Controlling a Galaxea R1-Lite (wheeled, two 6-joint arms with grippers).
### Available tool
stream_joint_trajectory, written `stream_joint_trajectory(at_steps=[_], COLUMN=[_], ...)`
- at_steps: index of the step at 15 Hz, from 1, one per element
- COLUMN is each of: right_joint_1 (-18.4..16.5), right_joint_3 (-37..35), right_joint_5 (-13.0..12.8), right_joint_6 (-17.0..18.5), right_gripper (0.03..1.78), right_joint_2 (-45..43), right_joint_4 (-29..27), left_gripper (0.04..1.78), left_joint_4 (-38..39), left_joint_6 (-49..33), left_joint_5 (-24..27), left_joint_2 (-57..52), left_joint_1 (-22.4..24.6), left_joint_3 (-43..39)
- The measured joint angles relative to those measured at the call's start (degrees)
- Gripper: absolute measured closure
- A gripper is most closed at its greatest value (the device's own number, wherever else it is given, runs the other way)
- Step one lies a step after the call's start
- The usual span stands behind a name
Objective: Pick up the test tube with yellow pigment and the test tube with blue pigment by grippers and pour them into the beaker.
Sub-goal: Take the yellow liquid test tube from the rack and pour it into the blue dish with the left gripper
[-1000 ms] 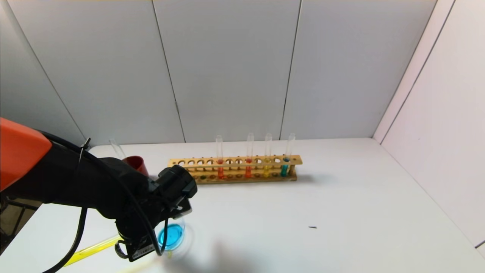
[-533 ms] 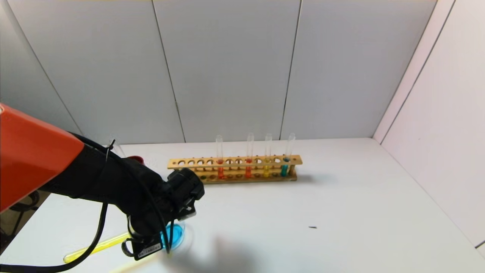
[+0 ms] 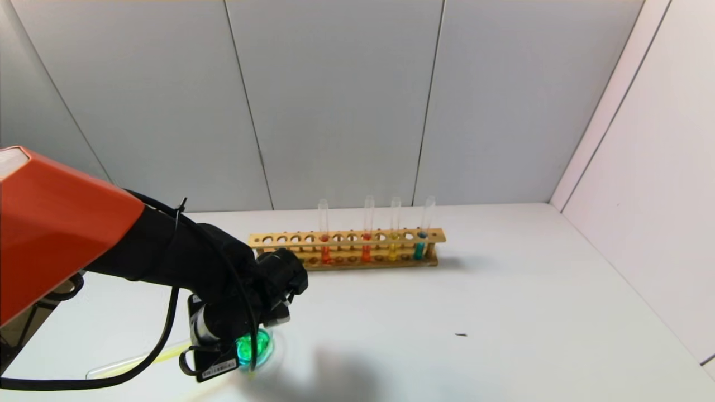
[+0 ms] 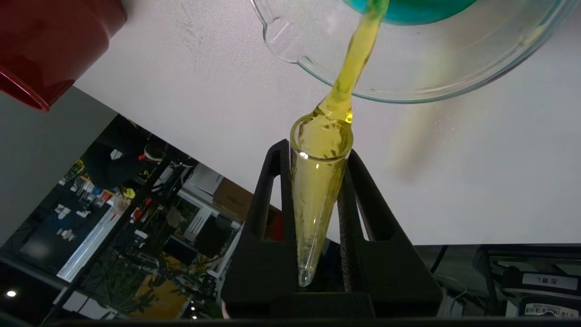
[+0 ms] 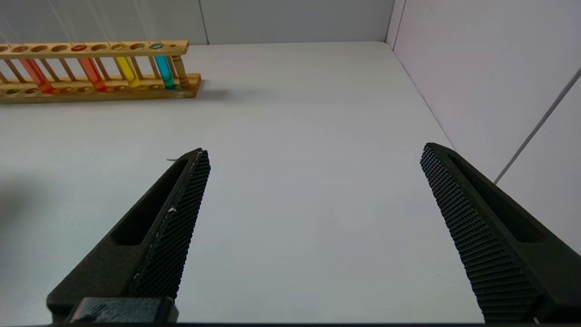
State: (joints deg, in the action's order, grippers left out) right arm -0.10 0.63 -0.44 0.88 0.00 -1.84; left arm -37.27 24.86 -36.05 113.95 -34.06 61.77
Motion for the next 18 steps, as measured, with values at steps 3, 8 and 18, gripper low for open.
stream_joint_trajectory(at_steps=[3,8,18], right_joint_1=[0.0,0.0,0.0], right_joint_3=[0.0,0.0,0.0], right_joint_5=[0.0,0.0,0.0], right_joint_6=[-0.02,0.0,0.0], right_gripper=[0.11,0.11,0.11], right_joint_2=[0.0,0.0,0.0], right_joint_4=[0.02,0.0,0.02], left_gripper=[1.51,1.51,1.51], left_joint_4=[-3.66,-10.97,-17.83], left_joint_6=[0.55,0.55,0.26], left_joint_5=[-0.78,-1.29,-1.99], left_joint_2=[1.11,2.78,6.97], left_joint_1=[-0.24,-1.18,-2.27], left_joint_3=[1.9,5.81,11.96])
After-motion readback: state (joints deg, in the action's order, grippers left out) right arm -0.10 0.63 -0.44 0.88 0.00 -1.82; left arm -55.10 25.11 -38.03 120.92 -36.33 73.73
